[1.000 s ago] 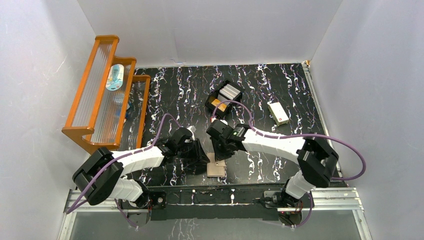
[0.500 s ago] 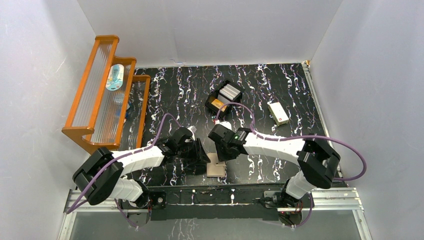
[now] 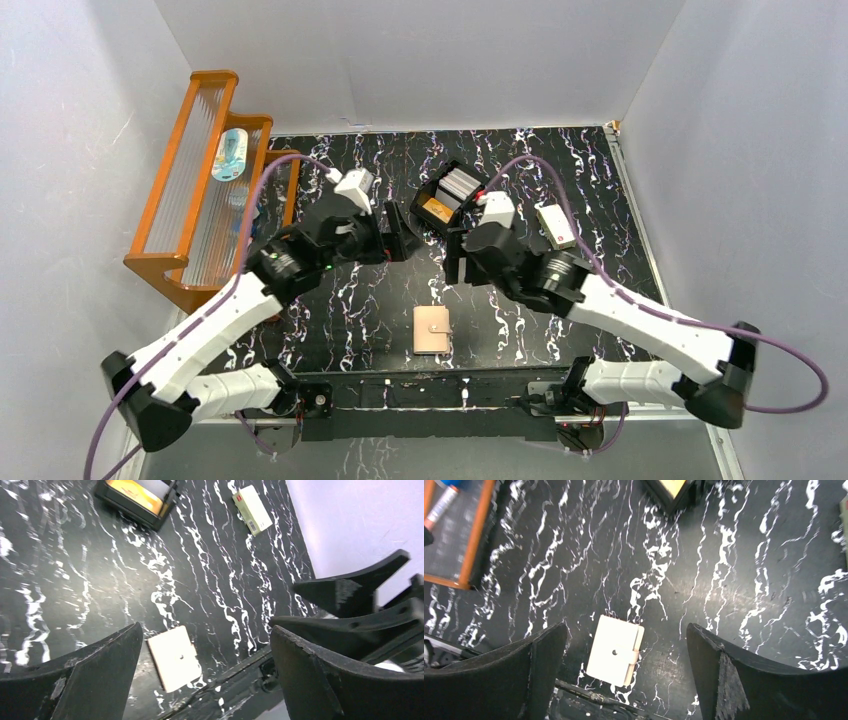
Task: Put the credit cards into the card holder
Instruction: Reset both arms
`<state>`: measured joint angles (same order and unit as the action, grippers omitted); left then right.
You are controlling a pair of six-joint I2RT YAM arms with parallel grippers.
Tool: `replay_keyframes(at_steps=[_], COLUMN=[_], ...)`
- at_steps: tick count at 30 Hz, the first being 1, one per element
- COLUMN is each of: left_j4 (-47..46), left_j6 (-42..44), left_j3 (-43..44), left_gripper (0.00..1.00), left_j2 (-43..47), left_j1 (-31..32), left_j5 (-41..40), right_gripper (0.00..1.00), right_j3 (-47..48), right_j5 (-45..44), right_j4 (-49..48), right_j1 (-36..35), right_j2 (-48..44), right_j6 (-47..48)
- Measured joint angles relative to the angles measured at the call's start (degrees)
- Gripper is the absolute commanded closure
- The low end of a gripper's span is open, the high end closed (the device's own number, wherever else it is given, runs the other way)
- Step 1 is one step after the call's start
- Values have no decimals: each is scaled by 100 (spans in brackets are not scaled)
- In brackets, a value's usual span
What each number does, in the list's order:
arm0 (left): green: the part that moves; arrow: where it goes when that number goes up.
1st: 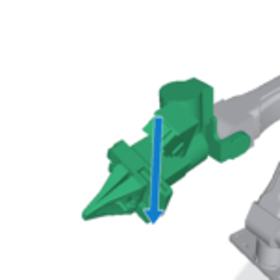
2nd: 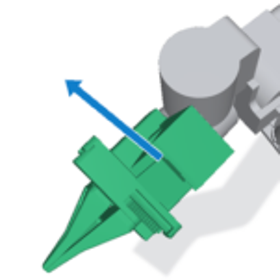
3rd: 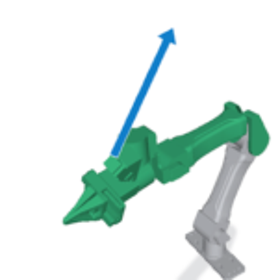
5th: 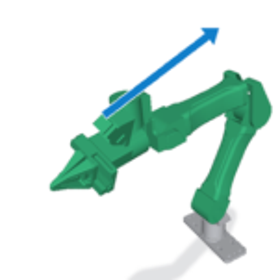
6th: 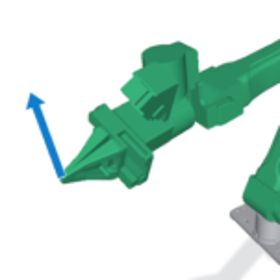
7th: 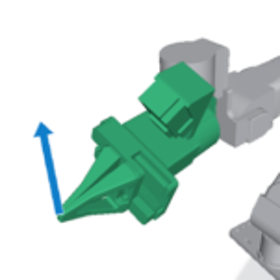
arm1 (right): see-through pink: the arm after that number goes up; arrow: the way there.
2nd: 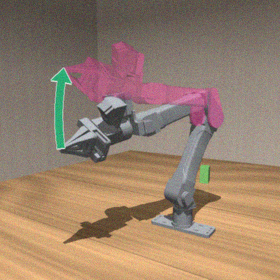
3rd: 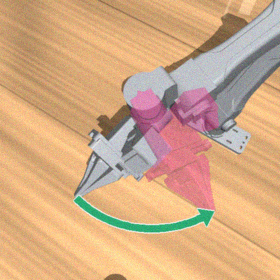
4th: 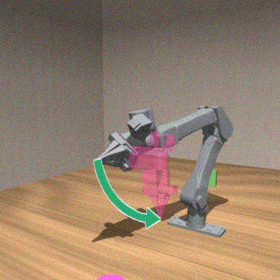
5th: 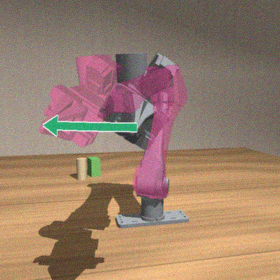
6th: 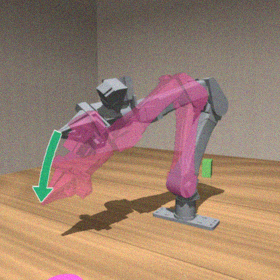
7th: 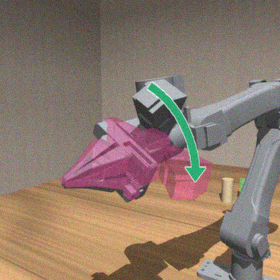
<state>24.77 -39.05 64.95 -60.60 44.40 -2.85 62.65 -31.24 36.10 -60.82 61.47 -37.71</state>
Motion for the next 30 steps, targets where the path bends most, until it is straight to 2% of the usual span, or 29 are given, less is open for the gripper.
replay_keyframes(at_steps=[6, 14, 19, 30], left_j4=[887, 1303, 1294, 1300], left_j6=[601, 743, 610, 540], left_j3=[599, 485, 120, 24], left_gripper=[1, 1, 1, 1], left_j2=[341, 1488, 2140, 1996], left_j1=[-4, -4, -4, -4], left_j5=[-299, -503, -680, -793], right_gripper=[2, 2, 2, 2], right_j3=[-17, -328, -328, -328], right_j5=[-448, -1038, -1082, -946], right_j4=[127, 330, 354, 439], right_j1=[0, 0, 0, 0], right_j2=[-1047, -2391, -2472, -1998], right_j6=[160, -50, -151, -201])
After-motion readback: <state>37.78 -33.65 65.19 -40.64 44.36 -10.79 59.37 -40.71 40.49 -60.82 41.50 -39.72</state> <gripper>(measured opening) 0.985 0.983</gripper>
